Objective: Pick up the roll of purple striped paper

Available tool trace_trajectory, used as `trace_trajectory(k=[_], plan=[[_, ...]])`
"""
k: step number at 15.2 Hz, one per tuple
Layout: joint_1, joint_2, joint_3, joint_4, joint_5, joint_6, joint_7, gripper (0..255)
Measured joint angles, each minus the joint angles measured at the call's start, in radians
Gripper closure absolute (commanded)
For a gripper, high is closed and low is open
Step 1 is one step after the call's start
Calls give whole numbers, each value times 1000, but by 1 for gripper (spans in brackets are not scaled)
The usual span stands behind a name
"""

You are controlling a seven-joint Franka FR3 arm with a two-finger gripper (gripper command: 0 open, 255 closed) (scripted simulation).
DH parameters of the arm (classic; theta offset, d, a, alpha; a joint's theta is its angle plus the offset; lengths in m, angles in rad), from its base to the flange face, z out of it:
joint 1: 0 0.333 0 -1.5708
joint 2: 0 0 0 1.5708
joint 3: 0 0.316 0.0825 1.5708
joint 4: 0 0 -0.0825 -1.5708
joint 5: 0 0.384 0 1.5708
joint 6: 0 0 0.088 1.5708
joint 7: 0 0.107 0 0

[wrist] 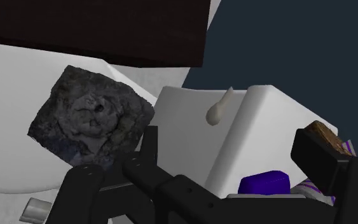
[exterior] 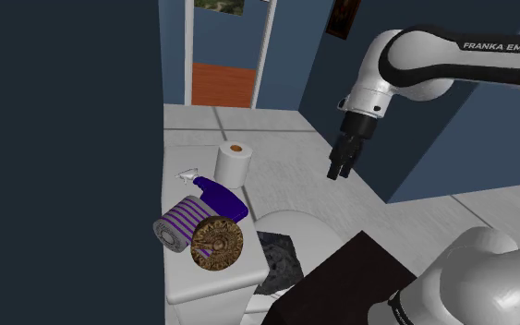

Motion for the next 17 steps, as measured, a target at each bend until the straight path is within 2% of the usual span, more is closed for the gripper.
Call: trace_trajectory(k=[9,17], plan=[[100,293,-63,0,392,89,-173,0],[169,587,-49,95,773,26,-352,0]])
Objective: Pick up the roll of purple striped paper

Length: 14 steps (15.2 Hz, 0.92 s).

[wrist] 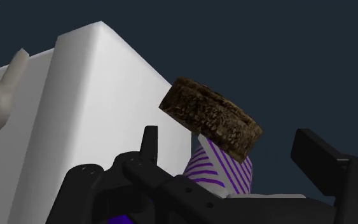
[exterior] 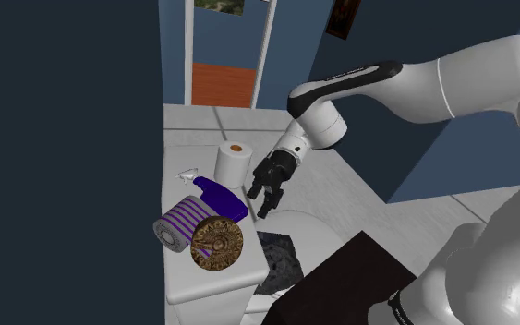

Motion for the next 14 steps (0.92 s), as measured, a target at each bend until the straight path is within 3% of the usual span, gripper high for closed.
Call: trace_trajectory(k=[8,14], plan=[[26,287,87,183,340,-147,-95,0],[23,355,94,217,384,-174,-147,0]])
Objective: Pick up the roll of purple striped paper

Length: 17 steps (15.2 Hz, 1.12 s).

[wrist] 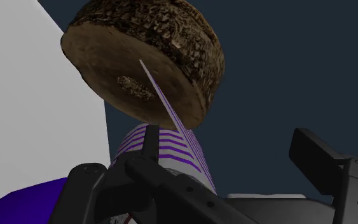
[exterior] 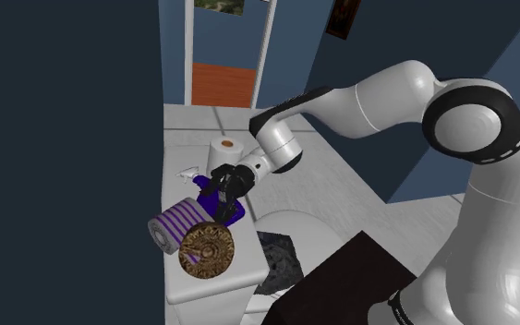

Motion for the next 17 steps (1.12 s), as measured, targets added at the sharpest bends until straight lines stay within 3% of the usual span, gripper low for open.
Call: trace_trajectory(k=[2,3,6,17], plan=[[0,21,-9,12,14,-39,-16,0],[6,19,-13,8,24,-41,-15,255],[12,11,-19,-1,1,1,-13,255],[20,0,-21,-3,-5,1,3,255]])
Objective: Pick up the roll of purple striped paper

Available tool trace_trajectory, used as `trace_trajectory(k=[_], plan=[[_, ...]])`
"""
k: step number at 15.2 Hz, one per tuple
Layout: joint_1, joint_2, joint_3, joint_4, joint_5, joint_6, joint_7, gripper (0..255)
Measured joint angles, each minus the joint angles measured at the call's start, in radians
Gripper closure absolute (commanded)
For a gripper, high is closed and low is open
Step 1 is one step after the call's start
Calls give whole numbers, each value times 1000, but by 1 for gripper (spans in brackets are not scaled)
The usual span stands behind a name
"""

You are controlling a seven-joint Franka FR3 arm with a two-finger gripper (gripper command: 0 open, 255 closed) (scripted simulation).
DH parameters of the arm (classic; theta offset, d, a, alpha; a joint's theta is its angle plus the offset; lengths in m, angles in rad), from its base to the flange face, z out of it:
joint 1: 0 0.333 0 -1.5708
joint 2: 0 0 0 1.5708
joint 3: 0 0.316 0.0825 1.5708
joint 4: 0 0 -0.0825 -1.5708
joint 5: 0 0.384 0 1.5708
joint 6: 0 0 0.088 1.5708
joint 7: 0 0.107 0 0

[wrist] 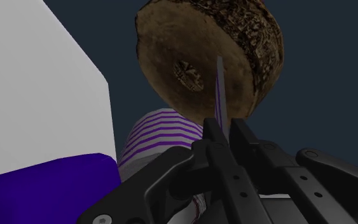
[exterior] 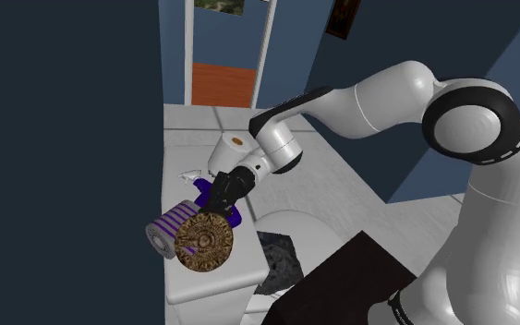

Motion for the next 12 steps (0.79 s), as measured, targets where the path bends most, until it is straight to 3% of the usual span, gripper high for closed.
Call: trace_trajectory(k=[12], plan=[[2,-116,1,-24,4,-8,105,255]])
